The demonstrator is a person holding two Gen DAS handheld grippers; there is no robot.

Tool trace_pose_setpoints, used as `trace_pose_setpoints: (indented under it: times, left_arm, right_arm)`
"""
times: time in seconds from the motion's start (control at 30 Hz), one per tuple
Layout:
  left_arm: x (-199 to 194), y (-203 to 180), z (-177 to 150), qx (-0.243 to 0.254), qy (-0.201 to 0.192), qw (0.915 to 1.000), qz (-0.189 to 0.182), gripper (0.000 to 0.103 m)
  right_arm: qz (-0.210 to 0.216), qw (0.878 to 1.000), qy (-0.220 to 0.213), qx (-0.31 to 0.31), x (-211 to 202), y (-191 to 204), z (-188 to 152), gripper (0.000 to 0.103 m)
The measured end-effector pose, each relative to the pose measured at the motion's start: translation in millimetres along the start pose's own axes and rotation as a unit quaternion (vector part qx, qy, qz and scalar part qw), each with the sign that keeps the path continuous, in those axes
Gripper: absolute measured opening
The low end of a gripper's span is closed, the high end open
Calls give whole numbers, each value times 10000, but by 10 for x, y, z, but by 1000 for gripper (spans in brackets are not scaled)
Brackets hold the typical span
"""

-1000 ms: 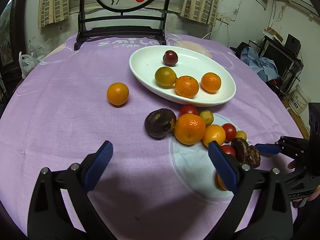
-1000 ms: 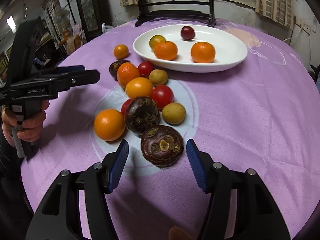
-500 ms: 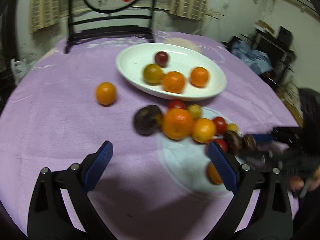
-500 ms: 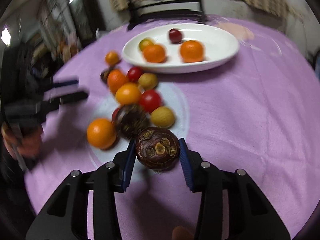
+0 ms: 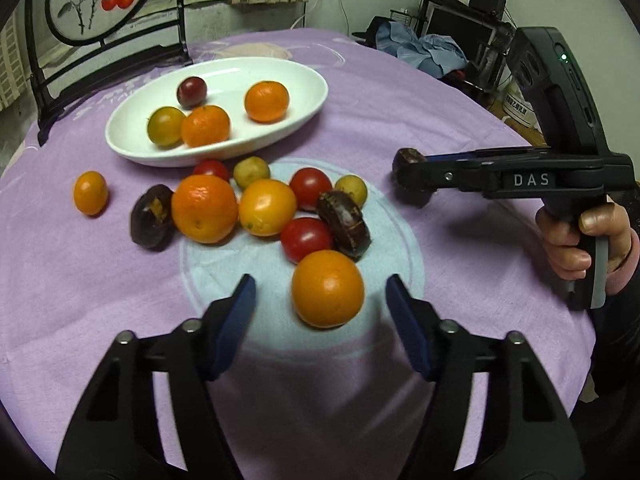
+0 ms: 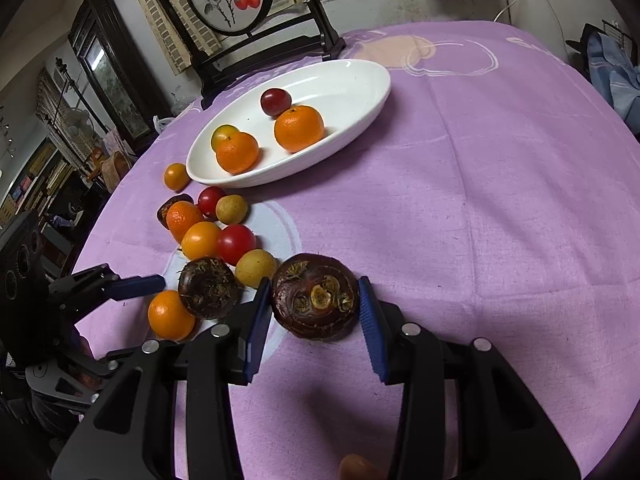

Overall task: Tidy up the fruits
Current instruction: 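Grasp an orange from the pile with the left tool, then carry the mangosteen and orange onto the white plate and open both tools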

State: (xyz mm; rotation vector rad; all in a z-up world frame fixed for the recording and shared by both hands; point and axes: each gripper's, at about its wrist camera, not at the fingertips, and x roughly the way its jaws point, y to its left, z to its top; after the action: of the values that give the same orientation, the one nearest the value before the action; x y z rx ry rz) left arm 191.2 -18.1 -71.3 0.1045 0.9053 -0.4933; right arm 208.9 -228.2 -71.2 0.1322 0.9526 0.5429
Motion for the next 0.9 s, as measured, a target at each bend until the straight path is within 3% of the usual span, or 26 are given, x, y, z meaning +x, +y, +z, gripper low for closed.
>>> trace_pose_setpoints:
  times: [0.33,0.53,0.77,0.9]
  left_arm:
    - [139,-1,45,-197,211,9996,-66,40]
    - [121,2,43,-230,169,9996,-65,38]
    - [-185,173,160,-513,-421,9971,-384,38]
    - [-322,411,480,-870,-839,9925,-202,38]
  right_arm:
    - [-31,10000,35,-87,-2,38,-17,43]
    - [-94,9997,1,-219,0,83,-24,43]
    - [43,9987,-245,-445,-36,233,76,43]
    - [104,9964,-628,-564,-27,379,376,43]
